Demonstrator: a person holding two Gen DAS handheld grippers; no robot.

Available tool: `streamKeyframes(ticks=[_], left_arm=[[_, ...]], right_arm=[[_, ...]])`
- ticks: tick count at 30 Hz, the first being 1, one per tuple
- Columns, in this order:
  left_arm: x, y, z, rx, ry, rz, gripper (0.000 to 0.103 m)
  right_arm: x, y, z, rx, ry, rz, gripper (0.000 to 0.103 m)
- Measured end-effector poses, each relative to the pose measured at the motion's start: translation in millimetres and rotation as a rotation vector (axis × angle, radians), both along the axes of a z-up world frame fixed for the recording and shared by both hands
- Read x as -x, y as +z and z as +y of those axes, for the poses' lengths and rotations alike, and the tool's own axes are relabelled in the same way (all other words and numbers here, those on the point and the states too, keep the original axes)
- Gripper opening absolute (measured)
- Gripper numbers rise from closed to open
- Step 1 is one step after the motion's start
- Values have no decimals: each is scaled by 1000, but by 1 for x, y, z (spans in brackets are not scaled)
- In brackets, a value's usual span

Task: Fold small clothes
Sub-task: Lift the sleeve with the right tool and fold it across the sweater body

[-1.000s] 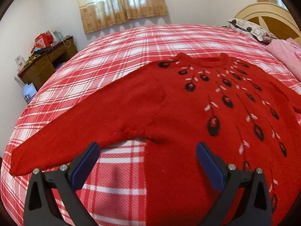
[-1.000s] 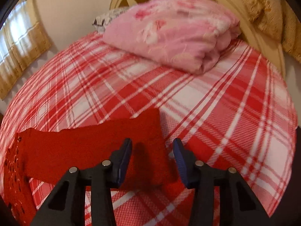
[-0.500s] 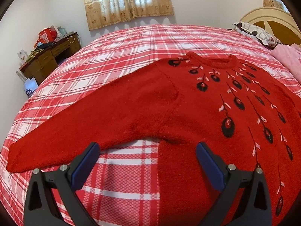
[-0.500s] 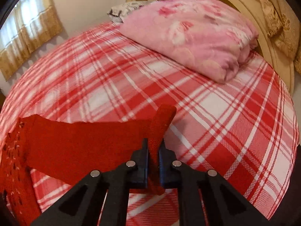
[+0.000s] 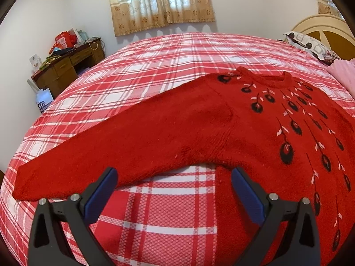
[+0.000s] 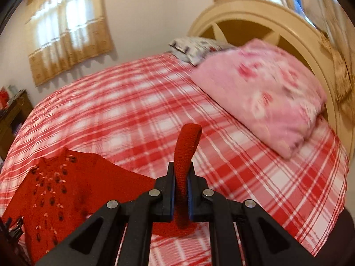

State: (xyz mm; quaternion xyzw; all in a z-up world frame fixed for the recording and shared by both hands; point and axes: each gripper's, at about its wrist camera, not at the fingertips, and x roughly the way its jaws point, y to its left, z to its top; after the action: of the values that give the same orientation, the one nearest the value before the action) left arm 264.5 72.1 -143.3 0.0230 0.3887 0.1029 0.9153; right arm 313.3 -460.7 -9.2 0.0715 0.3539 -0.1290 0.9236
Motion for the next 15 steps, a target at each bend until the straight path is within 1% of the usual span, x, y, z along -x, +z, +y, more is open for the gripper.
streamKeyframes(ticks=[3, 6, 11, 15], left_arm=[[1, -1, 2, 1, 4, -2, 103], [1, -2, 6, -35, 27, -3, 103], [4, -4, 20, -9, 48, -10, 103], [6, -8, 24, -19, 57, -11, 103]], right_arm=[[-5, 20, 22, 17, 43, -29, 8], [-9, 42, 47, 34, 87, -64, 8], [-13, 72, 91, 73, 168, -114, 8], [-17, 89, 125, 101, 226, -139, 8]])
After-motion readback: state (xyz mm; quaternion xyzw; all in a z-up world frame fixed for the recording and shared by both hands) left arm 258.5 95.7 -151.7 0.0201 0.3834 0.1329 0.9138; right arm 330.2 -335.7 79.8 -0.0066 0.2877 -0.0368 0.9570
